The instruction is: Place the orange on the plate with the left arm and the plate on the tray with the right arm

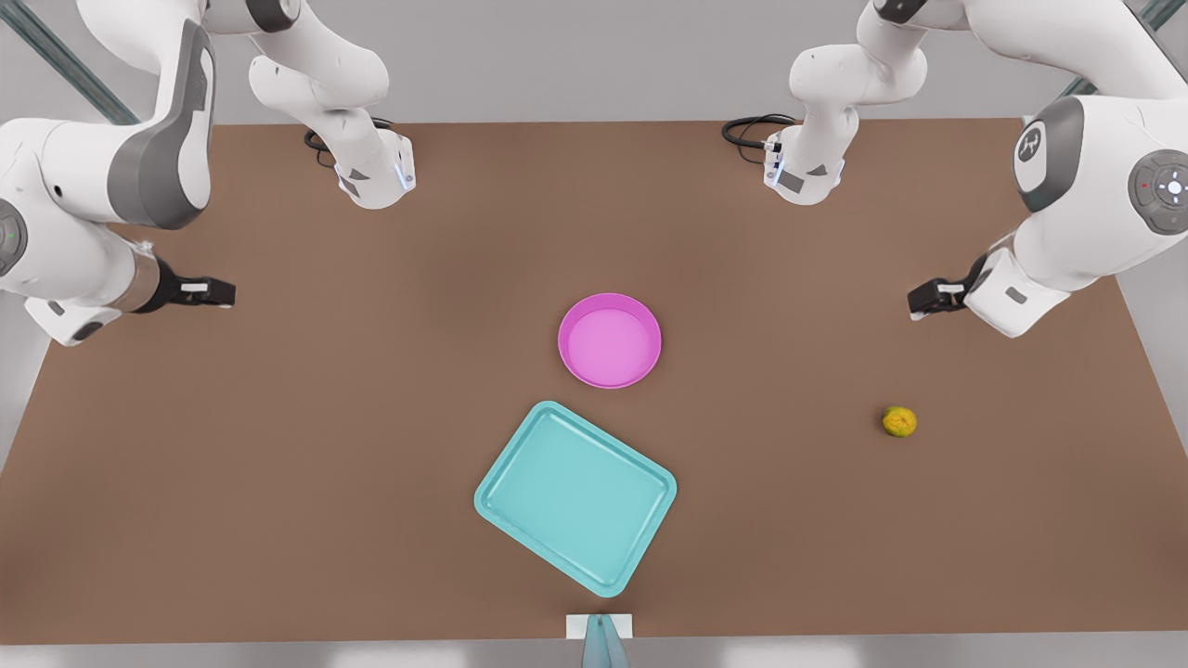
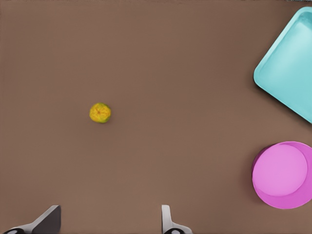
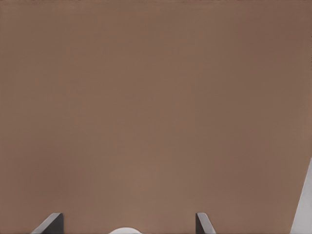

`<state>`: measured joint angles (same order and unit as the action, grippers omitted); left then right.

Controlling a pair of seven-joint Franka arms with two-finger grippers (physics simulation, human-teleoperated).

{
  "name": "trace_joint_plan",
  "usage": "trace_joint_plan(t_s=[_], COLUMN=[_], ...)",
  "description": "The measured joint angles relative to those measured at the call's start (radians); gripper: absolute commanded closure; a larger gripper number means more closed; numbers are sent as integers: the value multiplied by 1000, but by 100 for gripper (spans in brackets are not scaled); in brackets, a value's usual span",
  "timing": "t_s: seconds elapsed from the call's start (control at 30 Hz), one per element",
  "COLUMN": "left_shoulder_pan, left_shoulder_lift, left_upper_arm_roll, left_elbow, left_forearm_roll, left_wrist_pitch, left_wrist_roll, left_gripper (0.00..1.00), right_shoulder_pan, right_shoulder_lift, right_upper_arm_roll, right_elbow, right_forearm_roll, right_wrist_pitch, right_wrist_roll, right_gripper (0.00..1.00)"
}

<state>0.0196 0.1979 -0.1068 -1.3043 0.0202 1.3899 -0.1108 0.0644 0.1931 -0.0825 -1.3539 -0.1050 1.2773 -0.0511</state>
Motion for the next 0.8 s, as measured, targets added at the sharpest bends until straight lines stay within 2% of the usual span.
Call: trace_joint_plan(t_s=[0.07,0.17,0.3,0.4,0.53,0.8], left_shoulder_pan=[0,11,80,89,124,140], left_shoulder_lift=[15,189,336,362,408,436], left_upper_arm_roll=[1,28,58,68,73,73], left_elbow=[-1,-23,-230,-341,-369,-392], left_forearm_roll=[5,14,21,36,51,53], left_wrist_pitch=[10,65,337,539,713,838], left_wrist_roll=[-6,-18,31,77,127,171], left_gripper=[0,0,0,0,0,0], right_shoulder_pan=[0,2,1,2,2,3], right_shoulder_lift=[4,7,15,21,30,39], right_upper_arm_roll=[0,0,0,0,0,0], right_elbow=[-1,-2,-3,-2,-3,-3], right_forearm_roll=[-1,-1,-2,-2,-1,-1], right_wrist_pitch=[12,25,35,39,44,49], right_wrist_roll=[-2,-6,-9,-11,-13,-17], right_gripper=[0,0,0,0,0,0])
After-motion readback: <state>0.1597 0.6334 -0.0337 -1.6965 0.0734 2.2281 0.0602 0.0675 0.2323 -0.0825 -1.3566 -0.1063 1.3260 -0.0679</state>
